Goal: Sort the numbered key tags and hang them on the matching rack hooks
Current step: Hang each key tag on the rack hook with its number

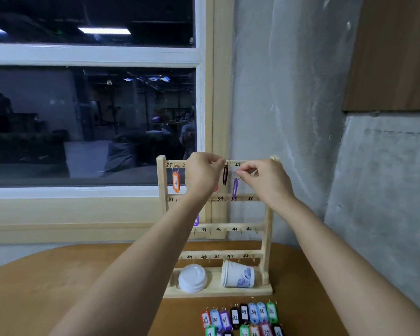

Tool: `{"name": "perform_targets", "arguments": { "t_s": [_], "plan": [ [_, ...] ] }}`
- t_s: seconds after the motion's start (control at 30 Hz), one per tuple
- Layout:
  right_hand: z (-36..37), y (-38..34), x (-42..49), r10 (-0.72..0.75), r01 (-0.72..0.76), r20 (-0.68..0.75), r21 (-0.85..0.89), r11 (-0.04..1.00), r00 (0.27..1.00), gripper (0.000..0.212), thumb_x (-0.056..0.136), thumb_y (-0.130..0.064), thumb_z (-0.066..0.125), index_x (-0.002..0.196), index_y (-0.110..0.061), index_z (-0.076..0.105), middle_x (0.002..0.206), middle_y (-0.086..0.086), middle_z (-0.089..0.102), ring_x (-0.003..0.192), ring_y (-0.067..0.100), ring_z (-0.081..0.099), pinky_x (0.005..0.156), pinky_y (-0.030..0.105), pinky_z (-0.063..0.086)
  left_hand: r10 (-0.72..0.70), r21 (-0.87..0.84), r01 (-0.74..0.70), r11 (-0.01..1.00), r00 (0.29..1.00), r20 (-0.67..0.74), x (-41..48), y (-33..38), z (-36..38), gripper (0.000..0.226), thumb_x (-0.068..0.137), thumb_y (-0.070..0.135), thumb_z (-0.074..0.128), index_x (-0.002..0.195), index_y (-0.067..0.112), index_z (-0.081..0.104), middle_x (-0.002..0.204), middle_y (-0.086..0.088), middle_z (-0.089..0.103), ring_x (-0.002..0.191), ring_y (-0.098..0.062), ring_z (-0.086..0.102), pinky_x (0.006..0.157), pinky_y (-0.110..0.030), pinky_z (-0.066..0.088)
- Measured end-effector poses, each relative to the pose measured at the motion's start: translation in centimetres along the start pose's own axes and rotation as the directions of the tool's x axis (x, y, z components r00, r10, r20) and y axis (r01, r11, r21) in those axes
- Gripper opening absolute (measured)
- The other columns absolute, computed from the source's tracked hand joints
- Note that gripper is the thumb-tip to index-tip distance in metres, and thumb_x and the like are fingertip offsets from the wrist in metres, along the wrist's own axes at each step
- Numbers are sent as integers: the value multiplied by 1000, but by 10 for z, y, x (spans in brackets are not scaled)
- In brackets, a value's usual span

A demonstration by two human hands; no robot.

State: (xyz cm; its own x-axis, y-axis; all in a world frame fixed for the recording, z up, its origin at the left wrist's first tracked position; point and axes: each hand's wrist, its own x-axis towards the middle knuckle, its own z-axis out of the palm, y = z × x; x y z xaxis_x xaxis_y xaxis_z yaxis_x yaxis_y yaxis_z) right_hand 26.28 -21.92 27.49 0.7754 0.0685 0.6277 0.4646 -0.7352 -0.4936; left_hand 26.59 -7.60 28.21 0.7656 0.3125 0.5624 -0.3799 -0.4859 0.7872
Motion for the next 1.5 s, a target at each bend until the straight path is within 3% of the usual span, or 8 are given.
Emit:
{"name": "perform_targets", "arguments": {
  "t_s": [0.2, 0.33, 0.53, 0.7, 0.83, 1.2, 1.37, 1.5],
  "plan": [
    [1, -11, 9, -11, 11, -21, -12, 1000, 1000, 12, 88, -34, 62, 83, -30, 72, 81, -12, 68, 70, 5, 50, 55, 20, 36, -1, 72, -1, 997, 1000, 21, 2, -8, 6, 13, 87, 16, 64, 90, 8, 74, 66, -1, 64, 49, -11, 52, 50, -27, 47],
    [7, -19, 14, -7, 3, -98, -34, 999, 995, 13, 87, -33, 60, 83, -30, 72, 74, -13, 65, 71, 7, 51, 57, 20, 37, 53, 126, -58, 990, 998, 36, 0, -11, 3, 13, 86, 17, 63, 89, 12, 75, 80, 1, 71, 67, -16, 64, 66, -35, 57],
    [15, -30, 18, -24, -16, -184, -211, 977, 983, 17, 88, -26, 55, 83, -26, 71, 81, -6, 69, 78, 18, 61, 51, 16, 18, 101, 162, -107, 981, 994, 43, -4, -16, -3, 13, 86, 21, 64, 83, 14, 74, 60, 12, 58, 51, -8, 52, 50, -23, 39],
    [19, -22, 17, -71, 17, -151, -334, 942, 986, 19, 92, -29, 53, 86, -25, 70, 85, -2, 70, 81, 22, 63, 60, 27, 29, 105, 185, -117, 976, 991, 78, -7, -20, -8, 13, 86, 23, 63, 80, 18, 74, 62, 3, 67, 59, -15, 63, 58, -33, 54],
    [25, -11, -2, -113, 69, -119, -327, 943, 986, 17, 90, -37, 56, 92, -28, 71, 90, -7, 69, 83, 18, 63, 53, 23, 33, 110, 195, -127, 973, 989, 98, -23, -31, -17, 17, 86, 24, 62, 71, 23, 70, 55, 6, 61, 50, -7, 52, 53, -26, 44],
    [94, 29, -121, -48, 88, 216, -181, 980, 975, 18, 87, -40, 63, 104, -34, 68, 91, -15, 66, 84, 6, 62, 68, 28, 52, -219, 300, 149, 942, 951, 217, -134, -163, -36, 12, 85, 26, 66, 76, 22, 74, 54, 14, 59, 52, -6, 55, 52, -26, 43],
    [127, 45, -170, 21, 57, 406, -179, 982, 914, 16, 89, -39, 60, 101, -33, 68, 92, -15, 67, 90, 4, 61, 70, 27, 50, -359, 383, 236, 893, 888, 289, -166, -212, -26, 6, 81, 24, 70, 78, 22, 74, 70, 8, 68, 60, -9, 61, 60, -29, 54],
    [144, 60, -197, 71, 48, 530, -206, 977, 845, 20, 89, -40, 60, 107, -32, 66, 99, -13, 68, 88, 3, 59, 64, 19, 43, -345, 405, 184, 896, 862, 371, -178, -232, -18, 8, 79, 25, 73, 85, 23, 75, 78, 11, 68, 68, 2, 57, 62, -17, 47]
  ]
}}
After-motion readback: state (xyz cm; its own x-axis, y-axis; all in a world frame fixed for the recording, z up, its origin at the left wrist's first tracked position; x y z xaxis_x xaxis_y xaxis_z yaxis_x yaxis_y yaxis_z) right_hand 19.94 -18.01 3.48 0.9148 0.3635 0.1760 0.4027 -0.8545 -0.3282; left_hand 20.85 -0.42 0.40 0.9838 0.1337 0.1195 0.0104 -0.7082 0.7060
